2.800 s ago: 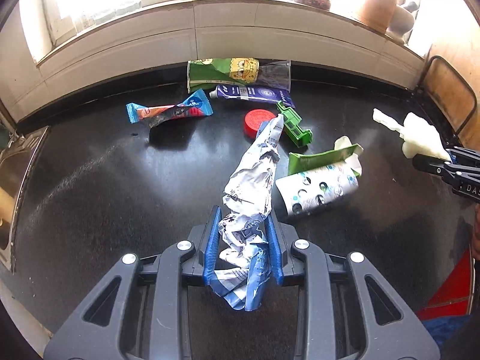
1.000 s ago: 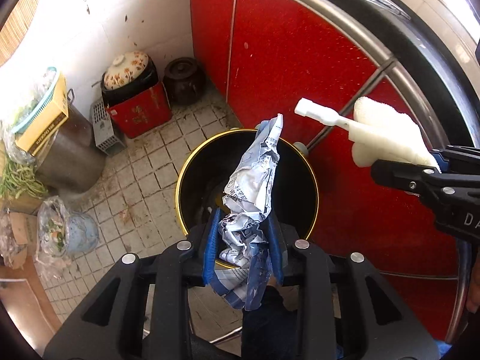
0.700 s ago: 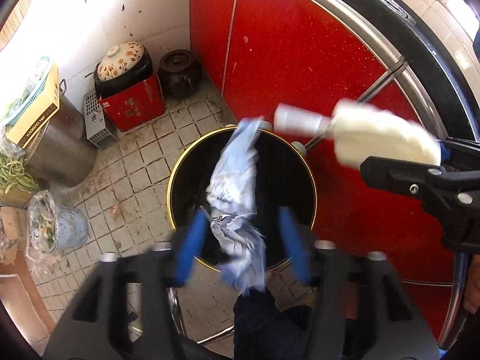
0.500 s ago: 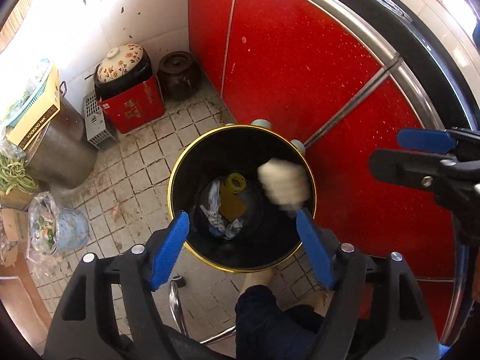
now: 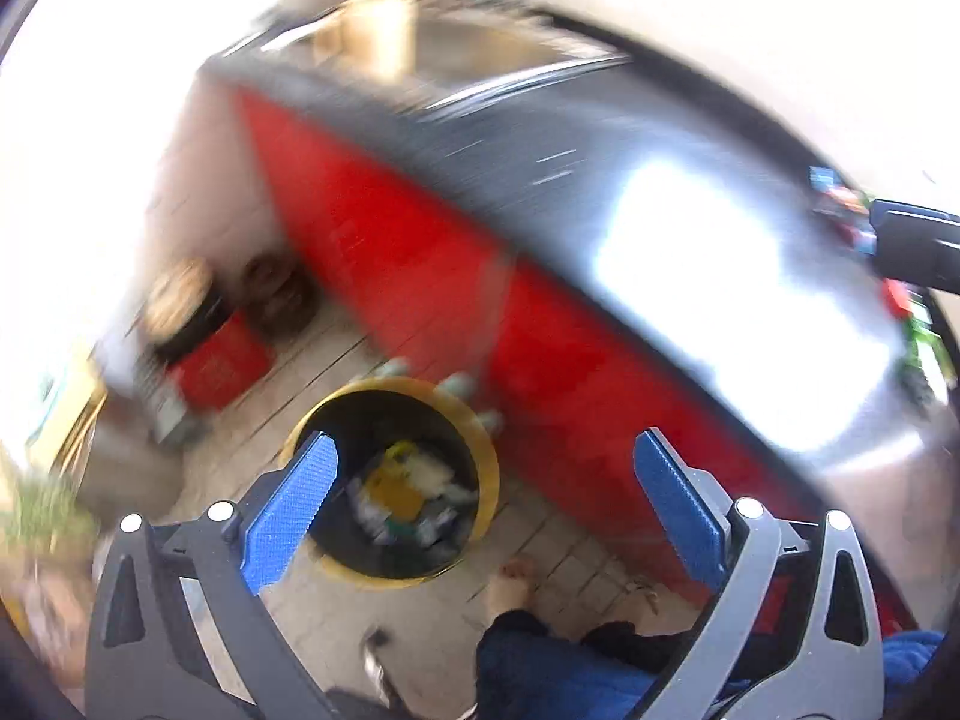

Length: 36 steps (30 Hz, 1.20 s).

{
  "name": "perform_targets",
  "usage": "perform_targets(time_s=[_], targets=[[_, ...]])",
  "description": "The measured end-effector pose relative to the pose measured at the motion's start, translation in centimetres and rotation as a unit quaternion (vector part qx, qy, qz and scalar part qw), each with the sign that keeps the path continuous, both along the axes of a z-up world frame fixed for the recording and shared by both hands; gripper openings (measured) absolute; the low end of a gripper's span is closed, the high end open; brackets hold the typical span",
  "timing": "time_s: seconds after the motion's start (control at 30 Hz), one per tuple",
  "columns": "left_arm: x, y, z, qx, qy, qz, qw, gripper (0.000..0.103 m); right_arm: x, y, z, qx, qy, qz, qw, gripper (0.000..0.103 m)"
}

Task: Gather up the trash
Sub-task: 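Swing both tools back over the countertop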

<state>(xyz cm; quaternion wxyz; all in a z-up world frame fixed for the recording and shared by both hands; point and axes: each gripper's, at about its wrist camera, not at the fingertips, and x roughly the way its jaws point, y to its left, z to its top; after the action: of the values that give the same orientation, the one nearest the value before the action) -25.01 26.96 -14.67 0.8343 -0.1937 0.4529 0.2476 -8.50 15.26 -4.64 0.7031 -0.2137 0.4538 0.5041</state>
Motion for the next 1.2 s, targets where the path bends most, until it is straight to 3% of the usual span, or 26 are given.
perform_targets(time_s=[0.17,0.27,0.37,0.43,0.57,0.8,0.97,1.2], targets=[[8.7,-5.5,3.4,-0.016,-0.05,-0.134,0.9896,0.096,6.4,-11.7,2.9,0.009,-0.039,-0.154,0.987,0.094],[13.7,-9.8,5.0,-0.008,-0.066,-0.221,0.9731,0.096,8.9,-19.0,3.6,0.014,-0.042,-0.249,0.968,0.094],[17.8,-15.1,6.3,0.008,-0.071,-0.301,0.951,0.096,10.5,-26.0,3.7,0.012,-0.044,-0.329,0.943,0.094],[19.4,-17.6,6.9,0.014,-0.074,-0.331,0.9407,0.096,11.0,-29.8,3.7,0.014,-0.042,-0.369,0.928,0.094],[21.3,-21.9,7.5,0.019,-0.08,-0.376,0.923,0.096,10.5,-34.5,3.5,0.013,-0.036,-0.411,0.911,0.094],[23.3,-24.8,7.1,0.029,-0.067,-0.414,0.9074,0.096,11.2,-35.9,2.4,0.024,-0.025,-0.424,0.905,0.094],[24.7,-23.6,7.0,0.042,-0.062,-0.411,0.9087,0.096,12.7,-35.0,1.8,0.025,-0.019,-0.412,0.911,0.094],[30.9,-20.8,5.9,0.089,-0.043,-0.418,0.903,0.096,16.6,-32.9,-0.2,0.012,-0.006,-0.39,0.921,0.094]])
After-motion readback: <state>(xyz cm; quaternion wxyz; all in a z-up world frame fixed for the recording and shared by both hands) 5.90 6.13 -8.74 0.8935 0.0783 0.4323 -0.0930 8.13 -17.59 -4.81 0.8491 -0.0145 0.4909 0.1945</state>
